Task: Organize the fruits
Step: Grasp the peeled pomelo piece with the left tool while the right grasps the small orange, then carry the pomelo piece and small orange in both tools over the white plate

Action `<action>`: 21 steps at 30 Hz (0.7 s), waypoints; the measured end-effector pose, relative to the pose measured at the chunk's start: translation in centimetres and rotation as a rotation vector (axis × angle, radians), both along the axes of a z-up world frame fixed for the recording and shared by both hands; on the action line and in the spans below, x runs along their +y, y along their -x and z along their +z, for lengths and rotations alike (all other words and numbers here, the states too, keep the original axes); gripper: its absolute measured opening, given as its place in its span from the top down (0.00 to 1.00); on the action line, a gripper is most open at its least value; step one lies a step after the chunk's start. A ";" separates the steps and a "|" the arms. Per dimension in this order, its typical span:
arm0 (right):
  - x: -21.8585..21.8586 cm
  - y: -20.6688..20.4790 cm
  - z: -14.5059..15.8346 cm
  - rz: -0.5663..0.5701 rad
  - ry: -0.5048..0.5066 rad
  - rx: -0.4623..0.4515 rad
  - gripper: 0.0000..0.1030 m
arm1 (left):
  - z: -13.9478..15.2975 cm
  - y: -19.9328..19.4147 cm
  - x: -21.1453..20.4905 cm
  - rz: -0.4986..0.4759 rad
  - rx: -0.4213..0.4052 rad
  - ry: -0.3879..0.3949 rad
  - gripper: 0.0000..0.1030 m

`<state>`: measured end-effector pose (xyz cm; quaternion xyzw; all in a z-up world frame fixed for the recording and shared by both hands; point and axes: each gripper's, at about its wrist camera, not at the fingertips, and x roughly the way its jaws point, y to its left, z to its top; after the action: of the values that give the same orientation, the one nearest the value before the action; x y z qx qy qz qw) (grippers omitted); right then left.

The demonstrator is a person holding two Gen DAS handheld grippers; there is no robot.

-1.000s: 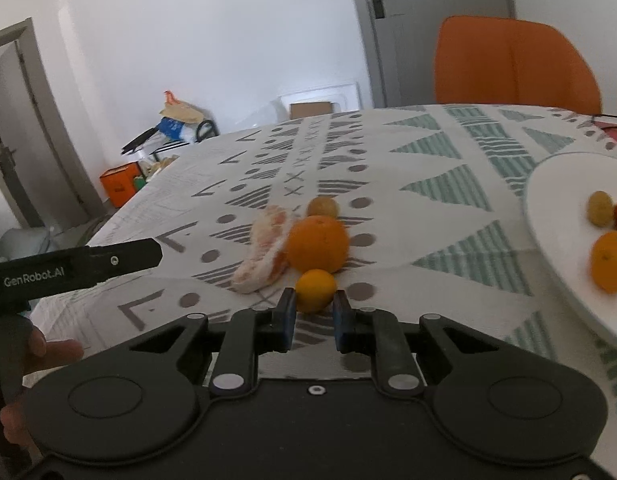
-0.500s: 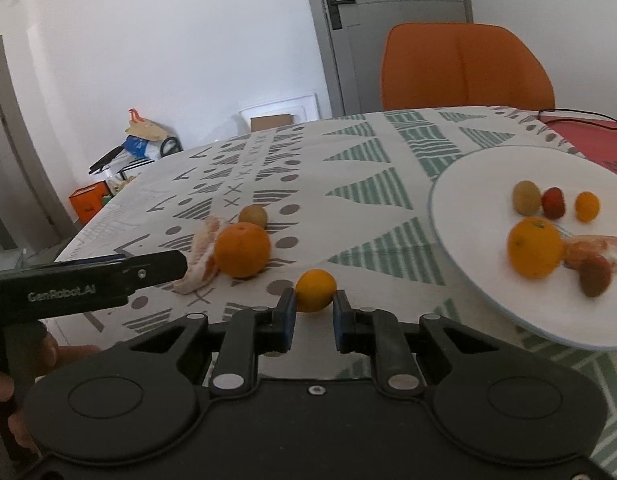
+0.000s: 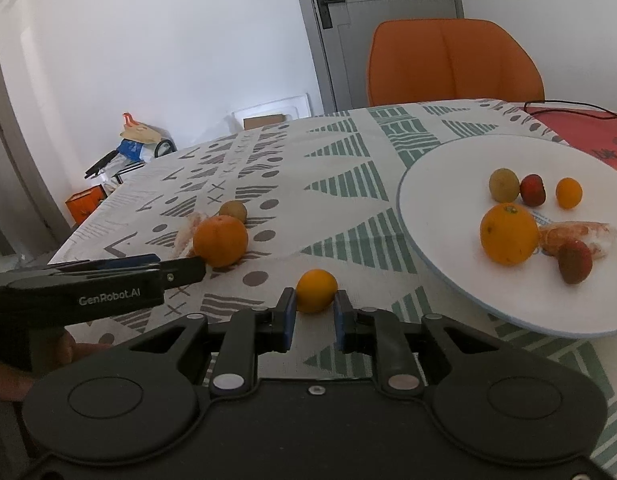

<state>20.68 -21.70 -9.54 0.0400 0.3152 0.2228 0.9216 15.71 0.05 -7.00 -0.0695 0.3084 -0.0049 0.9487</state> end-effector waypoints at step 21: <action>1.7 -0.6 -0.1 -0.005 0.049 -0.032 0.72 | 0.5 3.5 2.1 0.022 0.030 0.074 0.72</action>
<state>21.25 -19.97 -9.60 0.0145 0.3056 0.2132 0.9279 12.20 2.11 -6.47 -0.1078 0.3215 -0.0050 0.9407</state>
